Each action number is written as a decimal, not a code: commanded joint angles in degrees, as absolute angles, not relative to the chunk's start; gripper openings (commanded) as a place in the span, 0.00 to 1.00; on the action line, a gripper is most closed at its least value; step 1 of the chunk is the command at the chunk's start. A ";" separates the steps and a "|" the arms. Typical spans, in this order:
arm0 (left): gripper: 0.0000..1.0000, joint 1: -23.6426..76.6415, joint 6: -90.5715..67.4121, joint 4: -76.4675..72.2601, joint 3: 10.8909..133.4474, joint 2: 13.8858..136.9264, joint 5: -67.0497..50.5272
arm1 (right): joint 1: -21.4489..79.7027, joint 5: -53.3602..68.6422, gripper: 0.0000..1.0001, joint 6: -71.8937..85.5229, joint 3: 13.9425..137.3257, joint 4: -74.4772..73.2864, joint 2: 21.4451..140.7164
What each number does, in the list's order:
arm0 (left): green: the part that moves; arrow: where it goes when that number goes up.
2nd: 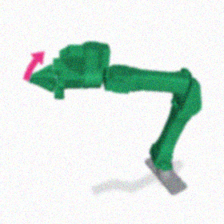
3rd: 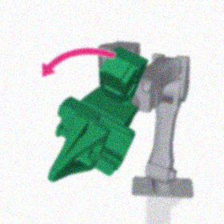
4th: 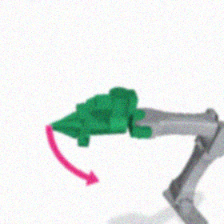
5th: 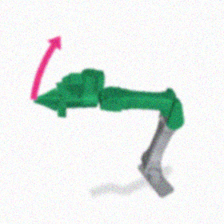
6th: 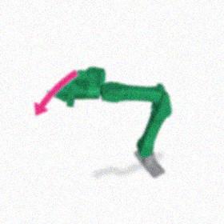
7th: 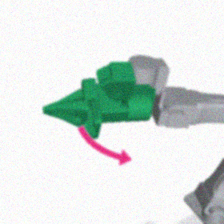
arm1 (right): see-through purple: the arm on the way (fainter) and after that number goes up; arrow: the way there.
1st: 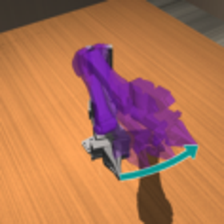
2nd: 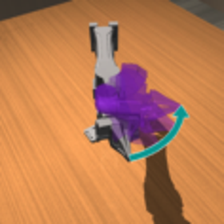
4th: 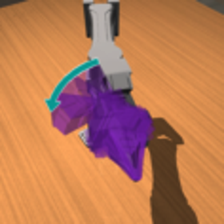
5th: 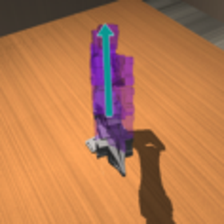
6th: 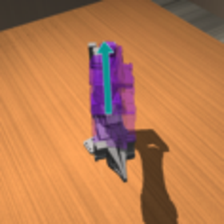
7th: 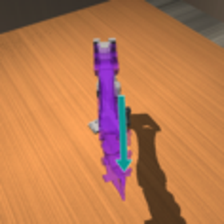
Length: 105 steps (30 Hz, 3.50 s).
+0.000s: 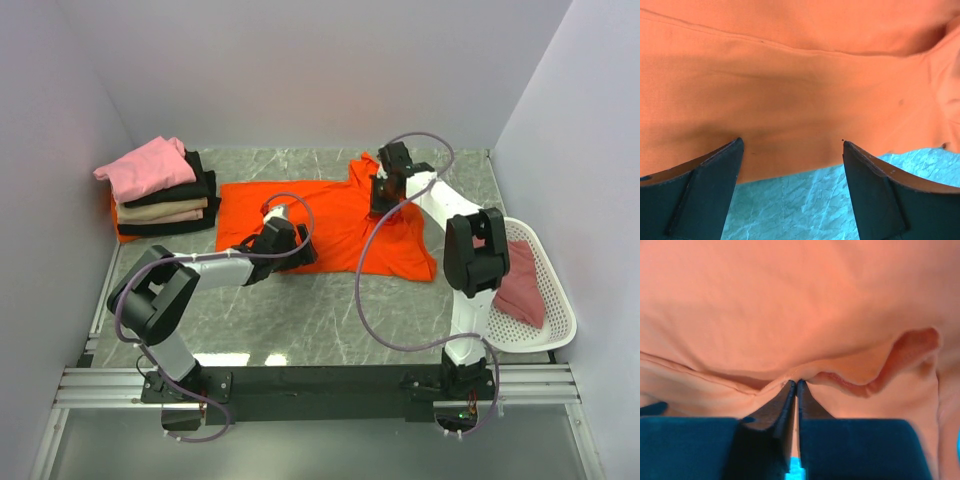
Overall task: Fold and stack the t-shirts
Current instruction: Fold the tshirt
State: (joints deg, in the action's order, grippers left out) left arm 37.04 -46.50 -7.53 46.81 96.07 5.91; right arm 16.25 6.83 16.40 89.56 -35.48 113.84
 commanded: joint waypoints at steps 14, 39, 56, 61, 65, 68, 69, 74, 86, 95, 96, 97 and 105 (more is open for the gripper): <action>0.88 39.20 -46.76 -0.27 46.93 96.60 10.63 | 17.49 5.64 0.53 12.57 89.41 -36.83 107.33; 0.94 28.67 -45.97 13.44 39.74 72.52 22.24 | 8.97 -9.23 0.54 21.09 57.31 -38.85 86.04; 0.94 6.16 -45.53 10.91 28.12 64.07 12.67 | 7.91 -9.32 0.49 21.80 55.55 -37.44 90.52; 0.87 5.62 -46.40 7.74 28.39 67.93 9.76 | 7.65 -8.97 0.49 21.80 55.11 -36.91 90.53; 0.77 5.54 -46.50 6.59 29.44 70.83 9.84 | 7.73 -8.61 0.49 22.23 54.23 -36.30 90.53; 0.66 5.45 -46.49 6.77 30.58 72.68 10.54 | 7.56 -8.09 0.48 22.50 53.35 -35.60 90.44; 0.60 5.45 -46.41 6.77 30.93 73.03 10.72 | 7.47 -7.91 0.47 22.50 53.18 -35.33 90.53; 0.42 5.01 -46.23 7.47 31.99 75.41 11.51 | 7.29 -7.38 0.46 22.50 52.73 -34.89 90.44; 0.05 2.99 -43.77 7.73 35.16 79.01 12.83 | 7.29 -7.03 0.40 22.85 51.77 -34.54 90.62; 0.00 0.27 -44.03 8.17 35.16 76.64 13.36 | 7.29 -9.93 0.00 23.29 52.47 -36.64 90.09; 0.01 0.09 -44.12 8.17 35.24 76.73 13.45 | 7.29 -10.28 0.00 23.38 52.56 -36.74 89.83; 0.01 0.09 -44.12 8.09 35.24 76.82 13.53 | 7.29 -10.72 0.00 23.38 52.47 -36.74 89.48; 0.01 -1.93 -44.38 8.44 35.07 75.32 14.85 | 7.30 -15.99 0.00 23.73 54.66 -39.46 90.35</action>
State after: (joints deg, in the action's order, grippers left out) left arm -0.32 -44.69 8.47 33.67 77.58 11.90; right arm 7.73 -10.55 23.18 52.47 -37.26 90.52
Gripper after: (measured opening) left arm 0.012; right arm 0.011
